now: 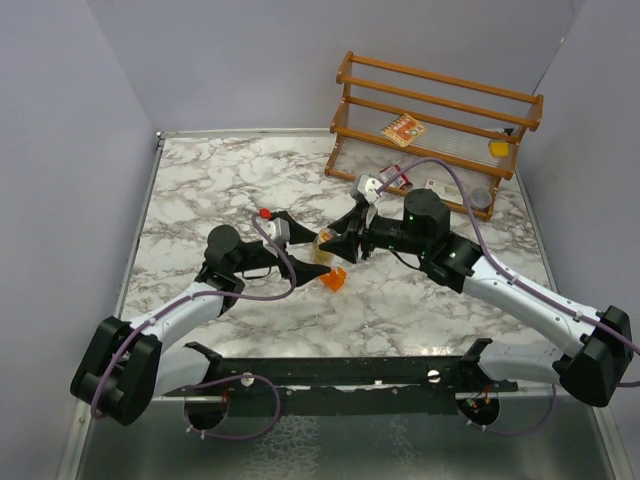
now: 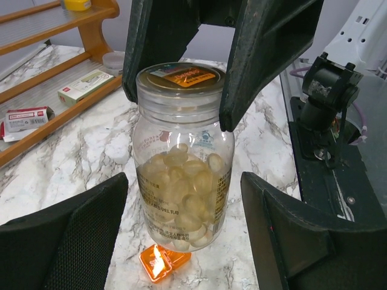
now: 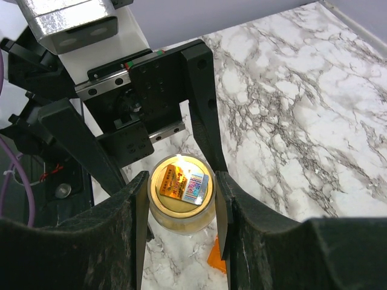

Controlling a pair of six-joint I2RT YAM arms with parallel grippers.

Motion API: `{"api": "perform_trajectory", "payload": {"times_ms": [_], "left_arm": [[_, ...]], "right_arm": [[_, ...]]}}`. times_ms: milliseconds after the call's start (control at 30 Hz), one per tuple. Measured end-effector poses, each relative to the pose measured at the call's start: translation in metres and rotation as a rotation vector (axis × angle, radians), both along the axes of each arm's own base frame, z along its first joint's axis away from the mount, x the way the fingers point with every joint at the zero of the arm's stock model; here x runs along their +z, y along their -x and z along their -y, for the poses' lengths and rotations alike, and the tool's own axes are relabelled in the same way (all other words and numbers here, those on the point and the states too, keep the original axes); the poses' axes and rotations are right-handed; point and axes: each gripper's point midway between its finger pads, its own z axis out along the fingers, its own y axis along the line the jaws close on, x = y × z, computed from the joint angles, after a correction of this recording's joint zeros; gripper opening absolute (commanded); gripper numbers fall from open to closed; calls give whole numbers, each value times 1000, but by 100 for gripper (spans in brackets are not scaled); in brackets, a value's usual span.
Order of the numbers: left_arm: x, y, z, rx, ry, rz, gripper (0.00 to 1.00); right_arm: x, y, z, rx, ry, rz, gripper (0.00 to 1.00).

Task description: Sort the pills into containers

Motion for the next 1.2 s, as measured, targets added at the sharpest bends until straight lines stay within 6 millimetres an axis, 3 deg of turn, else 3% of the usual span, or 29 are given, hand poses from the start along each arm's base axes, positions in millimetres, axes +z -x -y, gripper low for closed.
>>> {"api": "perform_trajectory", "payload": {"times_ms": [367,667,1200], "left_arm": [[-6,-3,2,-4,-3,-37,77],[-6,0,4,-22,-2,-42,70],[-3,1,4,-22,4,-28,70]], "right_arm": [[-2,1,-1,4,0,0,1],[1,1,-2,3,-7,9,1],[0,-3,1,-25,4,18,1]]}}
